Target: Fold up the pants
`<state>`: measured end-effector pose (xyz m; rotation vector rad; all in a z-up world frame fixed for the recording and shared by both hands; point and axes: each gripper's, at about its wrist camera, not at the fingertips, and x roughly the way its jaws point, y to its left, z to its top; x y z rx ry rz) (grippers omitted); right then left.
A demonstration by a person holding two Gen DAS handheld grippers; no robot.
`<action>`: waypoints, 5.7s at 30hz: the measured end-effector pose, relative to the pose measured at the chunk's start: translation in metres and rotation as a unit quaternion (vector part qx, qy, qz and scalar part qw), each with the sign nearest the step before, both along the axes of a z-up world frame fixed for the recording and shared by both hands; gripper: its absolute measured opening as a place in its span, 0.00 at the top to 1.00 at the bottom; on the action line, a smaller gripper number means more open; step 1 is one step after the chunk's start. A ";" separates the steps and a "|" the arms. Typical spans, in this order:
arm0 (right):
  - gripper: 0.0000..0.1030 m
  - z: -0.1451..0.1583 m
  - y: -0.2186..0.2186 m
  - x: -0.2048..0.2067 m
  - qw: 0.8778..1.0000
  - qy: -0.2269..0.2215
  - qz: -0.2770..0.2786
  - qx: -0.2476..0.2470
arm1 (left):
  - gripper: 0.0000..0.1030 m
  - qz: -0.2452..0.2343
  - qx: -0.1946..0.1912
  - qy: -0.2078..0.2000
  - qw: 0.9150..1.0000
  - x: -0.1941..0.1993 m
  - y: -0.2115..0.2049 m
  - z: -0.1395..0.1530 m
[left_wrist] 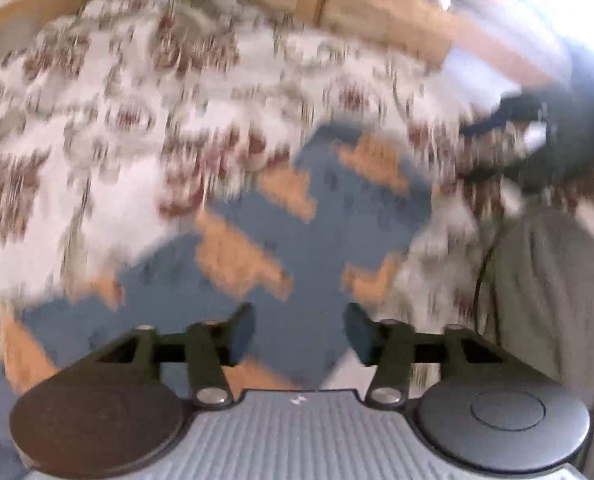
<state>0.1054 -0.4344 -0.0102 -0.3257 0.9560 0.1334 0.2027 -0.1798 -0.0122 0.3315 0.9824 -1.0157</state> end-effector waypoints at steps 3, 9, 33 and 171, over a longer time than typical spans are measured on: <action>0.45 -0.019 0.001 0.007 0.998 0.015 0.053 -0.009 | 0.43 0.008 -0.030 -0.010 0.999 0.028 -0.047 0.012; 0.52 -0.045 0.004 0.010 0.997 0.022 0.069 -0.014 | 0.43 0.014 -0.068 0.058 0.996 0.081 -0.143 -0.001; 0.71 -0.043 0.020 -0.004 0.984 0.032 0.148 -0.090 | 0.63 0.000 -0.009 0.045 0.999 0.063 -0.197 -0.030; 0.33 -0.066 0.234 0.053 0.977 0.010 0.087 0.196 | 1.00 0.422 0.293 -0.124 0.849 0.046 0.302 0.002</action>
